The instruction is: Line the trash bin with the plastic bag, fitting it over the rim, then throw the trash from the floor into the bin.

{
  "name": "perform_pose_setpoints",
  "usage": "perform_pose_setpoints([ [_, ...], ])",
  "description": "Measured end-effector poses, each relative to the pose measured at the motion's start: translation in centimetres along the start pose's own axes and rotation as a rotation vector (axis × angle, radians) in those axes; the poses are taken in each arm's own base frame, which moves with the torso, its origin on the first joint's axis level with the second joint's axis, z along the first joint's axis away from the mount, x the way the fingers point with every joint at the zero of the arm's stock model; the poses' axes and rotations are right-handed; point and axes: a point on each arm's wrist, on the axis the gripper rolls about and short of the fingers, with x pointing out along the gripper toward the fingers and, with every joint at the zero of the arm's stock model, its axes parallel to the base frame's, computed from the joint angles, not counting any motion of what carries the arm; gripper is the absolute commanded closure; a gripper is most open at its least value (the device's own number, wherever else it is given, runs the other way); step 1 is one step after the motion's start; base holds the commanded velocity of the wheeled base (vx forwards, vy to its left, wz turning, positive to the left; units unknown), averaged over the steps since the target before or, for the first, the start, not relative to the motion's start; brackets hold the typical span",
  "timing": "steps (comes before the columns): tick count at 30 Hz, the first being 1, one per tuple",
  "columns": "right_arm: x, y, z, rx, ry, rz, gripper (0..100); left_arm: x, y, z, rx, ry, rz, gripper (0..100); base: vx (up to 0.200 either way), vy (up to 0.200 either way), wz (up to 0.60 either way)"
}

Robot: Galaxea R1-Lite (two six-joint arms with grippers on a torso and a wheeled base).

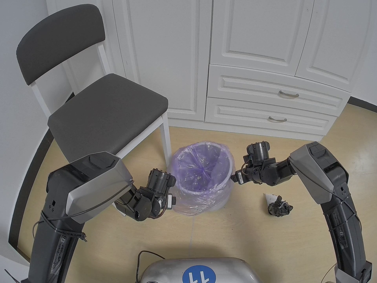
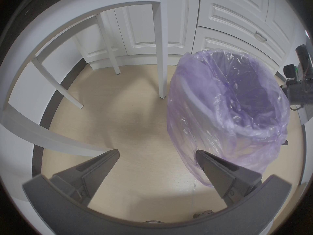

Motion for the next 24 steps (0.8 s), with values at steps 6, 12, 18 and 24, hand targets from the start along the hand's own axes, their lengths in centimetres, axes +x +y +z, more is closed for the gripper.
perform_pose_setpoints([
  [6, 2.5, -1.9, -0.1, 0.019, -0.016, -0.077, 0, 0.0, 0.0, 0.1, -0.013, -0.004, -0.002, 0, 0.000, 0.000, 0.00],
  [12, 4.4, -4.0, -2.2, 0.042, 0.025, -0.139, 0, -0.1, 0.0, 0.4, -0.026, -0.013, -0.004, 0, 0.000, 0.000, 0.00],
  [18, 3.6, -5.5, -1.9, 0.052, 0.034, -0.184, 0, -0.2, -0.3, 0.5, -0.040, -0.027, -0.014, 0, 0.000, 0.000, 0.00],
  [24, -0.2, -6.4, -0.5, 0.039, 0.058, -0.194, 0, -0.3, -0.4, 0.7, -0.055, -0.050, -0.026, 0, 0.000, 0.000, 0.00],
])
